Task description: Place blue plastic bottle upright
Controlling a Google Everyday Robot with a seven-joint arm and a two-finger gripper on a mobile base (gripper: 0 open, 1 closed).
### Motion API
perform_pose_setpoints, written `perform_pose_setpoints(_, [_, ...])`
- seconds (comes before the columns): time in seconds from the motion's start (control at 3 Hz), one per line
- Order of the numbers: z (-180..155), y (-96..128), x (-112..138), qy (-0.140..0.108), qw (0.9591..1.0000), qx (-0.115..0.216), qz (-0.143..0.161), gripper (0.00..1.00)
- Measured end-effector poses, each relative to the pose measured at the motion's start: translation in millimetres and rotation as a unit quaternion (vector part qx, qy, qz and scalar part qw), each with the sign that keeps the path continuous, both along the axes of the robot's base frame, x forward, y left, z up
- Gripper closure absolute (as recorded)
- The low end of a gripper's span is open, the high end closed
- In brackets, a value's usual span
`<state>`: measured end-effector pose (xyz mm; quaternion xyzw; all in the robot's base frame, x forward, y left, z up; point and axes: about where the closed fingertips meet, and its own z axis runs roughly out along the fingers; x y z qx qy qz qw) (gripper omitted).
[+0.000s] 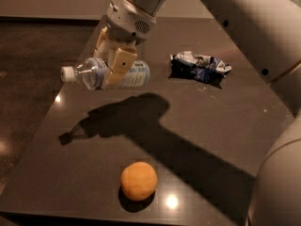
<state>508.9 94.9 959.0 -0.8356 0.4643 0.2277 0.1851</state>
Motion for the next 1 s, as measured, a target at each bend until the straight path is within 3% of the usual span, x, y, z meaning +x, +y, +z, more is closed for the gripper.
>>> perform_pose_setpoints(0.33, [20.1,5.8,-9.5,0.058,0.9950,0.080,-0.011,1.00])
perform_pose_setpoints(0.67, [27.8,7.5,-15.1,0.113,0.9824,0.144,-0.034,1.00])
perform_pose_setpoints(1.0, [24.8,4.1,-15.5,0.143,0.9695,0.182,-0.079,1.00])
